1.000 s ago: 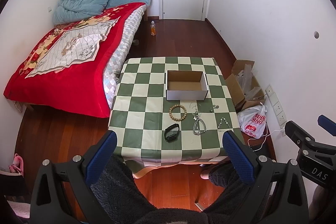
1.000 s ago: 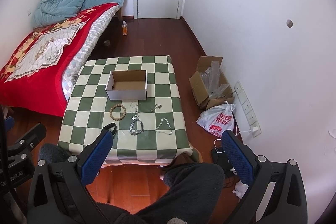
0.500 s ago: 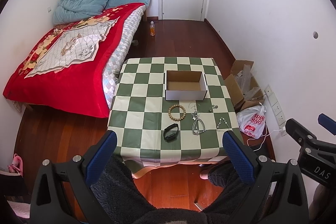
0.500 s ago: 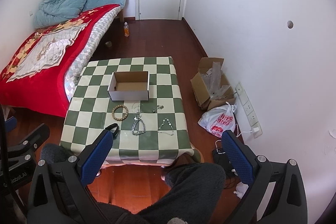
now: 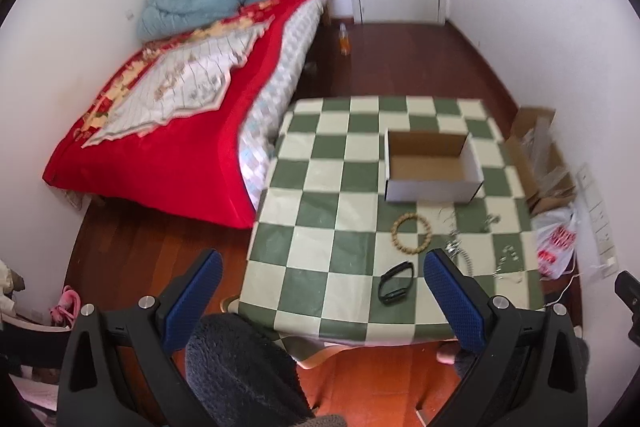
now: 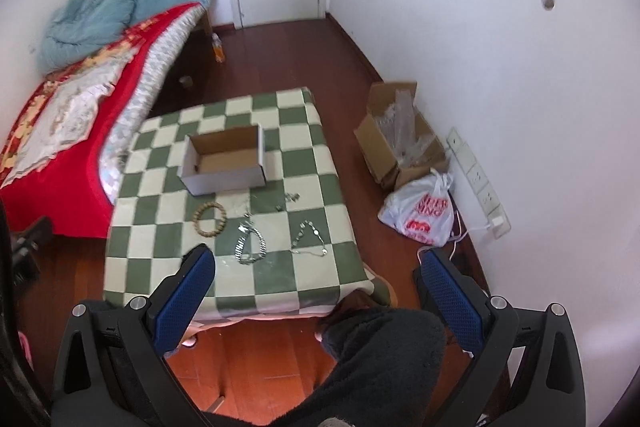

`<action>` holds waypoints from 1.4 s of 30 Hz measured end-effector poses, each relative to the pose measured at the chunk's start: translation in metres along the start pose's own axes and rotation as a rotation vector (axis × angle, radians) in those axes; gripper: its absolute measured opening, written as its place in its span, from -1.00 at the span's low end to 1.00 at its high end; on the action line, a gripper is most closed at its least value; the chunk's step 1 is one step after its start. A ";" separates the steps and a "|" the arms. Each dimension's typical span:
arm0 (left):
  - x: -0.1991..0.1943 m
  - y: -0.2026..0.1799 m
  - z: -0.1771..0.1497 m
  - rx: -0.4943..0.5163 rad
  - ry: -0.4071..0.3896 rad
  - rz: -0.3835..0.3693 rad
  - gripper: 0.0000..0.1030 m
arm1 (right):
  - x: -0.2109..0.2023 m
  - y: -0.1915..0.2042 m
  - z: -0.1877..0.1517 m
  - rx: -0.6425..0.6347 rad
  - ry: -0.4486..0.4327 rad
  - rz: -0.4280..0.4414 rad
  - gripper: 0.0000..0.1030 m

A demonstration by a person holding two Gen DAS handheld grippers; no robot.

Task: Organize jewelry
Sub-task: 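Reach the left gripper to the black watch band and grasp it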

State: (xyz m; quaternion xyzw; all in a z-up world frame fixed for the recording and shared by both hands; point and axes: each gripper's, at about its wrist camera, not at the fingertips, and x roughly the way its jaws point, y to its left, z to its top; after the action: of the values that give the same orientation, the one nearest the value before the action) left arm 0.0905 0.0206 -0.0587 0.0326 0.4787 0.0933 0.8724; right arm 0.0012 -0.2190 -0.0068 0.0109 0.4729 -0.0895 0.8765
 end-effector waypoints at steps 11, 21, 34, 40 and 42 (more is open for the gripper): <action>0.152 -0.032 -0.021 0.081 0.306 -0.024 0.99 | 0.169 -0.012 0.007 0.063 0.275 0.028 0.97; 0.256 -0.057 -0.045 0.155 0.511 -0.095 0.70 | 0.289 -0.035 0.000 0.130 0.460 -0.026 0.62; 0.273 -0.063 -0.062 0.155 0.545 -0.187 -0.15 | 0.361 -0.037 -0.023 0.114 0.554 -0.107 0.17; 0.266 -0.057 -0.066 0.138 0.513 -0.189 -0.78 | 0.364 -0.027 -0.031 0.097 0.533 -0.075 -0.37; 0.263 -0.054 -0.068 0.131 0.504 -0.187 -0.78 | 0.363 -0.019 -0.033 0.075 0.515 -0.042 -0.75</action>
State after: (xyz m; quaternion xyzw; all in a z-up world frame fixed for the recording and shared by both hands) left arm 0.1781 0.0163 -0.3216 0.0206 0.6865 -0.0137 0.7267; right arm 0.1659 -0.2877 -0.3251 0.0560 0.6771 -0.1195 0.7240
